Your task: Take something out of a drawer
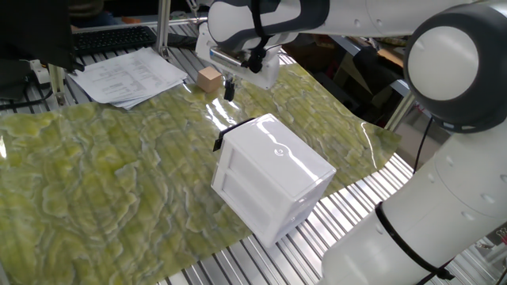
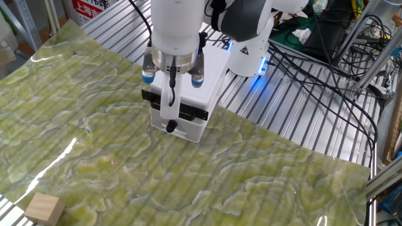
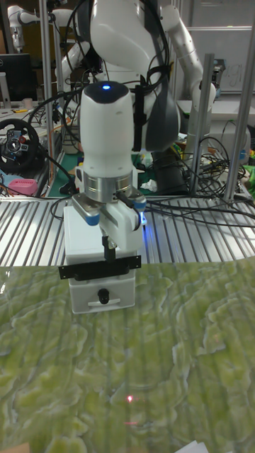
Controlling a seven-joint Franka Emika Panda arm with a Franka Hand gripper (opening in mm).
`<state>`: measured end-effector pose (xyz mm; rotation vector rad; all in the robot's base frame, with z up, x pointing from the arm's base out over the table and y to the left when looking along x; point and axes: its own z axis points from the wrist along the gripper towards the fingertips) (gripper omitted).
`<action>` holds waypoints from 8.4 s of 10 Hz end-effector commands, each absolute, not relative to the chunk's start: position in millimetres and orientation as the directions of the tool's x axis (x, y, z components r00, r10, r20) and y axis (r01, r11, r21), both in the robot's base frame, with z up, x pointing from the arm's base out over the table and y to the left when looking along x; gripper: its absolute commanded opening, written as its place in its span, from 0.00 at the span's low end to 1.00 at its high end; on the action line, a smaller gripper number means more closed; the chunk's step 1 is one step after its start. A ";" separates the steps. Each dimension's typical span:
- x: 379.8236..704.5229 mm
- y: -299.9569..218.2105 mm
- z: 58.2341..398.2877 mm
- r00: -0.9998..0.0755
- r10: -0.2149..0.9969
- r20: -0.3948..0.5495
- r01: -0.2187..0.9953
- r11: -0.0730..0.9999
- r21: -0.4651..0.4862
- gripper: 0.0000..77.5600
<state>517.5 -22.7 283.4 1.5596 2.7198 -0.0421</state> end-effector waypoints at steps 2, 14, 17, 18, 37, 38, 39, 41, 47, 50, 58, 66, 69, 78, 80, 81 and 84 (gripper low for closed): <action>518.0 -23.0 284.6 -0.425 0.905 0.024 0.905 0.425 0.007 0.00; 534.8 -38.4 273.0 -0.188 0.982 0.035 0.981 0.189 -0.036 0.00; 537.3 -41.1 271.0 -0.190 0.981 0.032 0.980 0.192 -0.046 0.00; 538.1 -42.0 270.3 -0.190 0.981 0.029 0.979 0.192 -0.065 0.00; 547.7 -50.0 257.0 -0.186 0.982 0.041 0.979 0.189 -0.079 1.00; 549.5 -52.0 255.1 -0.208 0.977 0.042 0.974 0.211 -0.078 1.00; 549.9 -51.7 254.8 -0.211 0.976 0.045 0.974 0.214 -0.078 1.00; 549.7 -51.4 255.0 -0.225 0.973 0.044 0.971 0.228 -0.078 1.00; 550.4 -45.6 249.2 -0.253 0.966 0.052 0.963 0.257 -0.077 1.00; 548.8 -38.2 239.9 -0.384 0.923 0.023 0.918 0.384 -0.101 1.00; 541.4 -35.6 234.4 -0.257 0.966 0.006 0.956 0.255 -0.143 1.00; 528.3 -31.7 224.9 -0.262 0.965 -0.005 0.953 0.258 -0.158 1.00; 526.2 -30.6 222.5 -0.263 0.965 0.002 0.953 0.260 -0.156 1.00; 520.5 -32.0 210.5 -0.267 0.964 -0.001 0.953 0.263 -0.152 1.00; 518.4 -32.5 206.7 -0.271 0.963 -0.003 0.952 0.268 -0.149 1.00; 517.8 -32.5 205.7 -0.272 0.962 -0.003 0.952 0.269 -0.149 1.00; 517.5 -32.0 203.0 -0.278 0.961 -0.002 0.952 0.275 -0.136 1.00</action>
